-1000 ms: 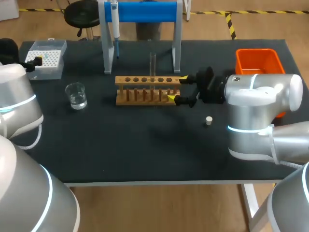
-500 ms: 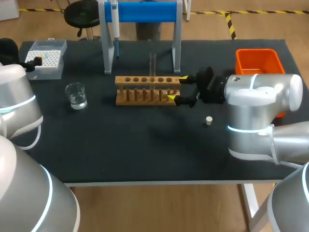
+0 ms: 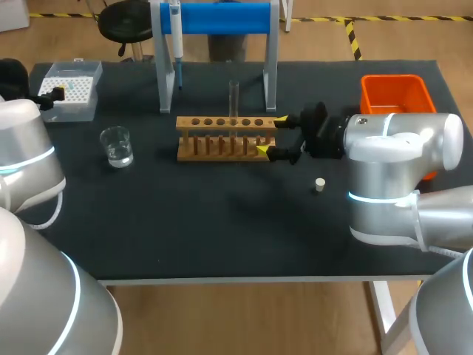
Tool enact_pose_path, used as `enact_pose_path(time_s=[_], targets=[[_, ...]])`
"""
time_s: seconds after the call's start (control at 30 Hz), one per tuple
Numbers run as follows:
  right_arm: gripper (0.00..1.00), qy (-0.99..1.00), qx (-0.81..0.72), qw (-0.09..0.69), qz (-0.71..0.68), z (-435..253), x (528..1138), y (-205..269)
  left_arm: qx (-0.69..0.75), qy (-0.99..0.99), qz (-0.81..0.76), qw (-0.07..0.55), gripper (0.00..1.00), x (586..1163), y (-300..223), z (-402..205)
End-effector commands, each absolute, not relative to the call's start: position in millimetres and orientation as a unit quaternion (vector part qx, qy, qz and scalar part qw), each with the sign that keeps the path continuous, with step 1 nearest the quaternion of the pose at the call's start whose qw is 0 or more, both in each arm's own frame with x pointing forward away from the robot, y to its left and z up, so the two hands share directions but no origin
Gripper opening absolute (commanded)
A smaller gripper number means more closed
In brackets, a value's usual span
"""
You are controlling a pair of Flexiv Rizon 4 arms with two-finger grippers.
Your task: Invert the test tube, pick up the pipette, mount the tip to pipette, aspirate from beaker and dispense into the tube, eject the tip, return the pipette, and cap with the stopper.
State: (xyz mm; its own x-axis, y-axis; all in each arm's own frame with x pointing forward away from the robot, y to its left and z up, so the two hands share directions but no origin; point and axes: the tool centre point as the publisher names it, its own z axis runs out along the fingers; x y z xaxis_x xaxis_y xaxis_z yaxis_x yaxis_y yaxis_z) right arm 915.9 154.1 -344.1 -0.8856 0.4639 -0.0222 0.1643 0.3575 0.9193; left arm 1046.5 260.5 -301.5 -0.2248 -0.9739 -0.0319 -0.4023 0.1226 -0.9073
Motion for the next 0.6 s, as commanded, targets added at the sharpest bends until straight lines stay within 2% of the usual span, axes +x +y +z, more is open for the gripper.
enact_pose_path(time_s=[0.03, 0.6], targets=[[1.0, 0.811, 0.194, 0.141, 0.534, -345.0, 915.4, 153.9, -0.517, 0.665, -0.414, 0.345, 1.0, 1047.3, 261.3, -301.7], [1.0, 0.811, 0.194, 0.141, 0.534, -345.0, 915.4, 153.9, -0.523, 0.669, -0.409, 0.334, 1.0, 1062.7, 259.3, -321.8]])
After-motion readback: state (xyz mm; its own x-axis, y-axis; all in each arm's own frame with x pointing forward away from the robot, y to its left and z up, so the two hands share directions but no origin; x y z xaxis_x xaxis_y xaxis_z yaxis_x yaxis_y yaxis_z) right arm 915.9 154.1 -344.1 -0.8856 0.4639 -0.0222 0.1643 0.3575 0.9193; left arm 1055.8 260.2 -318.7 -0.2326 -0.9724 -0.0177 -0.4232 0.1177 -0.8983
